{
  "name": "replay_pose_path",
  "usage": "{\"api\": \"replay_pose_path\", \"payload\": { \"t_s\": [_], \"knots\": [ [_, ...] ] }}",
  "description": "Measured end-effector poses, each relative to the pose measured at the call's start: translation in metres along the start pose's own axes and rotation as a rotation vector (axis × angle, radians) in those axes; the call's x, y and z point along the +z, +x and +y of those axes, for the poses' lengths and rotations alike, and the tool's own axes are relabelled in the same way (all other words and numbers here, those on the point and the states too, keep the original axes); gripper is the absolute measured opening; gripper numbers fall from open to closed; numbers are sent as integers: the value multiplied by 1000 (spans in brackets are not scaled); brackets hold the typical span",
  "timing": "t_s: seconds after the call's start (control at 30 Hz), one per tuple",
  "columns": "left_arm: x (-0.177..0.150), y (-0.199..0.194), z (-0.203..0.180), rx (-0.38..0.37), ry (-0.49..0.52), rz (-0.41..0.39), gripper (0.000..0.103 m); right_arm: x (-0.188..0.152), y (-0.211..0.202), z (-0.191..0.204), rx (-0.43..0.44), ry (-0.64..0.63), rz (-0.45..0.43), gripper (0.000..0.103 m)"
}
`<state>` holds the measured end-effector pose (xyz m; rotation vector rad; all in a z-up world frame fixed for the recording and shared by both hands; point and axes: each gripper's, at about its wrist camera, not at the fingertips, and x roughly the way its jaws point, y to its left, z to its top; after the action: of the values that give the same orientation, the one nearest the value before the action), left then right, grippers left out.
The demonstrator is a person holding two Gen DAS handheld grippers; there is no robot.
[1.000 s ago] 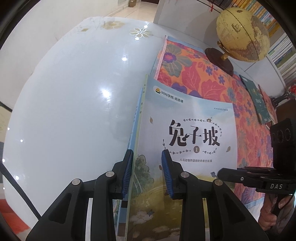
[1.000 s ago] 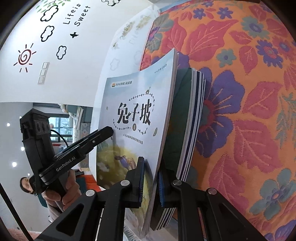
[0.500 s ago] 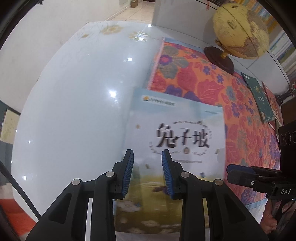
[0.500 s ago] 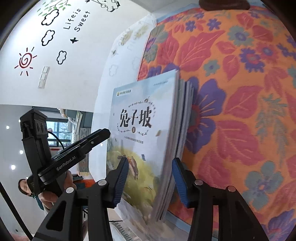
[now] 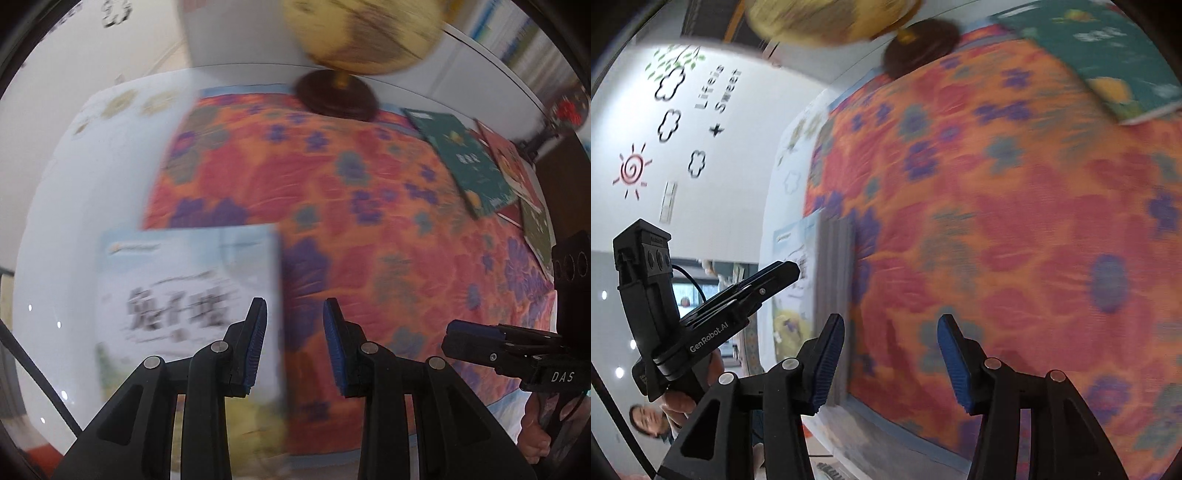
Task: Organize books
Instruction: 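Move both grippers back toward the books on the cloth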
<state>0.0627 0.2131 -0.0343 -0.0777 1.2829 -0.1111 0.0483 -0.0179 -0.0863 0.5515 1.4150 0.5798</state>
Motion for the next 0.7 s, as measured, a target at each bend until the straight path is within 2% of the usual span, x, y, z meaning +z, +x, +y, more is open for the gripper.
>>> {"api": "replay_pose_path", "payload": {
  "t_s": [0.23, 0.37, 0.6, 0.7],
  "knots": [
    [28, 22, -94, -46, 109, 10, 29, 3, -68, -75, -38, 110, -87, 51],
    [43, 37, -140, -82, 138, 18, 29, 4, -103, -116, -85, 161, -133, 51],
    [71, 71, -191, -102, 75, 16, 32, 18, -148, -172, -122, 198, -176, 51],
    [80, 87, -203, -102, 30, 12, 32, 32, -170, -188, -121, 190, -238, 51]
  ]
}}
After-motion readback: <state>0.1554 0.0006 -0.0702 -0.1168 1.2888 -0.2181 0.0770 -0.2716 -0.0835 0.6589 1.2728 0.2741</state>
